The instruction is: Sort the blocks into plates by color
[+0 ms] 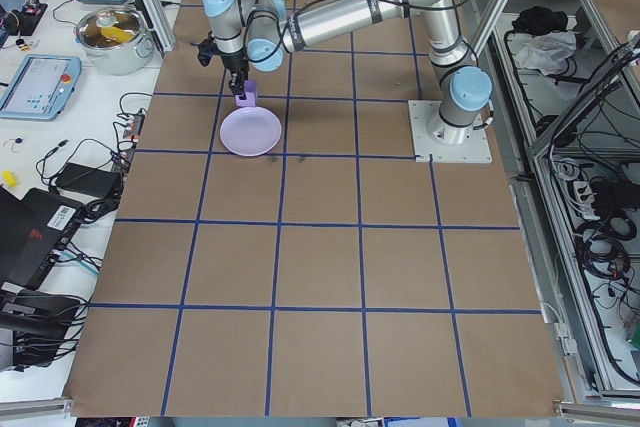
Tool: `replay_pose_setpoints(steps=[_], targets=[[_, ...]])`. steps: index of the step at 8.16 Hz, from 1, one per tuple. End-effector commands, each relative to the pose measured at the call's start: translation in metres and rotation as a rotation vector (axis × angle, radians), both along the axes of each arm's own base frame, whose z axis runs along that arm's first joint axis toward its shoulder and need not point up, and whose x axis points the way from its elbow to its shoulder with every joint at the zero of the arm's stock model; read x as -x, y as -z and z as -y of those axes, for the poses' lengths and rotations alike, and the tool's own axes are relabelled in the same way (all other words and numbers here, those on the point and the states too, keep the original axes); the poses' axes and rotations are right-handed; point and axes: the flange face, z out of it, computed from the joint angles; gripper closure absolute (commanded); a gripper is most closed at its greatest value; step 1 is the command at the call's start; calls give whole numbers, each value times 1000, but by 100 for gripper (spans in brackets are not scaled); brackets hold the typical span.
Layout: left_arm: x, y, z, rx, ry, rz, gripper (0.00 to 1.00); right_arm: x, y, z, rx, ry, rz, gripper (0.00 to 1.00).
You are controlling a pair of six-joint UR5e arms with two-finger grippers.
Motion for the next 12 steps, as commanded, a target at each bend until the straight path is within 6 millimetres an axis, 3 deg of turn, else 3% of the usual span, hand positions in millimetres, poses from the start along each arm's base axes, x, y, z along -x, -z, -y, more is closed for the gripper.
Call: replay_pose_setpoints(steps=[1, 4, 6, 7, 8, 9, 10, 12], targets=[[-61, 32, 22, -30, -35, -9, 87, 0, 0, 0, -1, 3, 0, 0], [-68, 43, 21, -48, -58, -17, 85, -1, -2, -1, 7, -12, 6, 0], [-65, 42, 21, -44, -54, -16, 16, -1, -1, 0, 7, -12, 9, 0], [-64, 42, 21, -44, -54, -14, 5, -1, -1, 1, 7, -12, 6, 0], [-64, 38, 20, -41, -57, -13, 0, -1, -1, 1, 7, -12, 6, 0], [-57, 20, 16, -29, -49, -9, 0, -1, 0, 1, 3, -14, 6, 0], [-59, -20, 2, -37, -55, -9, 0, -1, 0, 1, 3, -14, 6, 0], [-48, -61, -16, -24, -55, -3, 0, -1, 0, 0, 3, -18, 6, 0]])
